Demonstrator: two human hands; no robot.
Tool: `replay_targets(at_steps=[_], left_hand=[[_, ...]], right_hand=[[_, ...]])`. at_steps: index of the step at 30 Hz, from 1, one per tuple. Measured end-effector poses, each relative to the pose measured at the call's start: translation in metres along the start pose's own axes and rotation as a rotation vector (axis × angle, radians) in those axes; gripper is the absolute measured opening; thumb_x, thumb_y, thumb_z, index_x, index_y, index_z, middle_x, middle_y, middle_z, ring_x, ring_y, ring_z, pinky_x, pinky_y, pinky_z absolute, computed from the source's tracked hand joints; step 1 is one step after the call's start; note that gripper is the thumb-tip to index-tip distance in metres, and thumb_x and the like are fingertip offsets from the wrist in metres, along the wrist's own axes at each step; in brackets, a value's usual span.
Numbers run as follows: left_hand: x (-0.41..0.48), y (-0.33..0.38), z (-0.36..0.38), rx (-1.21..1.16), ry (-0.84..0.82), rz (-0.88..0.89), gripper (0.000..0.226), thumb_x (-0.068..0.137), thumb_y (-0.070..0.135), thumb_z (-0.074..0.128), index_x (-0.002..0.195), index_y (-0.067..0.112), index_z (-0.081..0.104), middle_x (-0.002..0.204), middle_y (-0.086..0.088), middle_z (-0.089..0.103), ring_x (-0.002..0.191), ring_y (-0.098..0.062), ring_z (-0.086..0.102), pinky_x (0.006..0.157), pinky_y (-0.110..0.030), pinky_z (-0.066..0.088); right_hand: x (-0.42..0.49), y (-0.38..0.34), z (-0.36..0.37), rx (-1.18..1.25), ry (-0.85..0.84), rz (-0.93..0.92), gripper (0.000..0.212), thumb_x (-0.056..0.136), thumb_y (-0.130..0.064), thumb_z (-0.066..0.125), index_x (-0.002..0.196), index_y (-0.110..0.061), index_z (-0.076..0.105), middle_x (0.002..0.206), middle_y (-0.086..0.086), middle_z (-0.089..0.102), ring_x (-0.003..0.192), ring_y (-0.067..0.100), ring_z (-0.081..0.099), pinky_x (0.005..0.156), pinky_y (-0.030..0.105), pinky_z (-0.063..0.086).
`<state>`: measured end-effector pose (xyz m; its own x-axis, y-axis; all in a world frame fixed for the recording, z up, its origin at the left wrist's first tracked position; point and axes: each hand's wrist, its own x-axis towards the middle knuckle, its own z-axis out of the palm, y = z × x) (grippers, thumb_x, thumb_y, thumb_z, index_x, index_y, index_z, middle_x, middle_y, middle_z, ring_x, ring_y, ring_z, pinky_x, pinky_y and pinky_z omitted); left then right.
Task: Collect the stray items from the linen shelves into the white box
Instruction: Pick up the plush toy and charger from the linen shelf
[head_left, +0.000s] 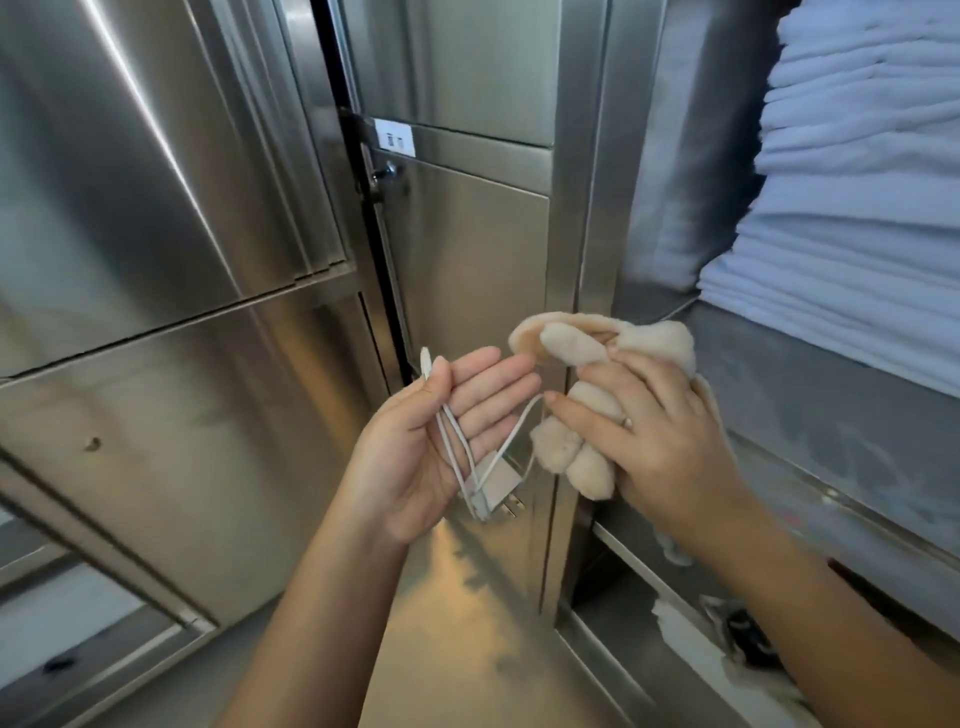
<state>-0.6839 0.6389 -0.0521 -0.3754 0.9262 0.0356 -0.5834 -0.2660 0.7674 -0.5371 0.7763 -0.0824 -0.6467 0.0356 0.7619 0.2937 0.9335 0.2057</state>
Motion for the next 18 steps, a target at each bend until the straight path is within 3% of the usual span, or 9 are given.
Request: replay_targets(at_steps=[4,6,13,18], left_hand=[[-0.059,0.016,-0.030,0.012,0.110,0.068,0.043,0.084,0.031,0.040,0.110,0.002,0.057,0.109,-0.015,0.069,0.101,-0.024,0.066,0.082,-0.034,0.055],[-0.090,0.025,-0.045,0.002,0.170,0.102,0.041,0.084,0.029,0.040,0.110,0.002,0.057,0.109,-0.015,0.068,0.102,-0.025,0.065,0.084,-0.036,0.055],[-0.188,0.054,-0.094,-0.028,0.354,0.233,0.042,0.084,0.029,0.040,0.113,0.002,0.054,0.109,-0.014,0.069,0.102,-0.024,0.065,0.080,-0.035,0.056],[-0.248,0.072,-0.125,-0.047,0.494,0.347,0.040,0.091,0.029,0.034,0.115,0.005,0.053,0.111,-0.011,0.068,0.104,-0.022,0.064,0.078,-0.032,0.056]], right_hand=[[0.009,-0.057,0.001,0.135,-0.013,-0.070,0.031,0.087,-0.011,0.052,0.113,-0.018,0.068,0.112,0.016,0.065,0.108,0.034,0.047,0.087,0.045,0.045],[0.015,-0.085,0.001,0.176,-0.004,-0.112,0.031,0.087,-0.012,0.051,0.114,-0.017,0.067,0.112,0.017,0.064,0.109,0.033,0.044,0.087,0.045,0.039],[0.040,-0.186,0.010,0.359,0.074,-0.260,0.036,0.078,-0.004,0.071,0.112,-0.016,0.068,0.112,0.018,0.064,0.107,0.035,0.048,0.083,0.045,0.044],[0.063,-0.251,0.022,0.446,0.137,-0.395,0.029,0.086,-0.007,0.059,0.110,-0.020,0.069,0.110,0.015,0.066,0.105,0.032,0.050,0.086,0.041,0.037]])
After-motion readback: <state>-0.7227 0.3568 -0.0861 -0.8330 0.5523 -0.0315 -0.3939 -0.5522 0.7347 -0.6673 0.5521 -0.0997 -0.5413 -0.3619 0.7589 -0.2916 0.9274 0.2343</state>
